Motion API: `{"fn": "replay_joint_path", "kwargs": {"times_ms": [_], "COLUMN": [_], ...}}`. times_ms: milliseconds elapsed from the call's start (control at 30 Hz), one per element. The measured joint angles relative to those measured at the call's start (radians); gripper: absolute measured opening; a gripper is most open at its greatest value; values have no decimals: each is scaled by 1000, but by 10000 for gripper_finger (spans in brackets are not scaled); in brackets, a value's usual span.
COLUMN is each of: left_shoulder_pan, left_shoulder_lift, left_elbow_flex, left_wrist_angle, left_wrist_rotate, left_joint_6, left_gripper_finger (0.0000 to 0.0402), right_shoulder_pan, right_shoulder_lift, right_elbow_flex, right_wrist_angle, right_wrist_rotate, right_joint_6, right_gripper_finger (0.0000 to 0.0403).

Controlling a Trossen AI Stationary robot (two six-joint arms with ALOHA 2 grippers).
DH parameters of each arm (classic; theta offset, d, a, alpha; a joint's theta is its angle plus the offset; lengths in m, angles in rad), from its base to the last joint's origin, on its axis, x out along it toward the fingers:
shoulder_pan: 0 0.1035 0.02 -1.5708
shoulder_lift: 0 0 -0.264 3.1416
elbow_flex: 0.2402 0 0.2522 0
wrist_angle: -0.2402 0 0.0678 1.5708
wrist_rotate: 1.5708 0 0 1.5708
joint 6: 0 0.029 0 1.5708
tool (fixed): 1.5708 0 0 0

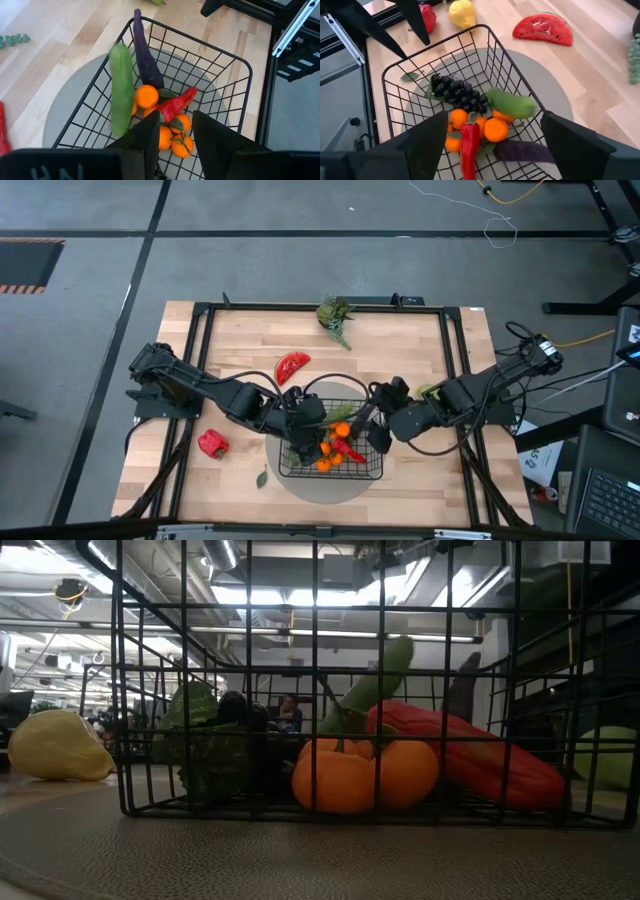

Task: Build produce basket
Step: Put the red watermelon into the black wire basket

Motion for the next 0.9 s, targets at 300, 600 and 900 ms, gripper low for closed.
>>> {"fn": "replay_joint_path", "kwargs": {"times_ms": [300,600,900], "left_shoulder_pan": [0,11,94], "left_shoulder_lift": [0,-72,-160], "left_elbow_flex": [0,1,1], "left_wrist_angle": [-1,-377,-529], "left_wrist_rotate": [0,-62,-67], "left_joint_6": [0,-231,-359], "left_gripper_finger": [110,110,110], "right_shoulder_pan": [0,0,0], "right_shoulder_lift": [0,0,-1], "right_elbow_flex": [0,0,0], "right_wrist_angle": [0,-31,-31], "right_wrist_rotate": [22,23,22], "right_joint_6": [8,45,58], "right_gripper_finger": [309,309,309]}}
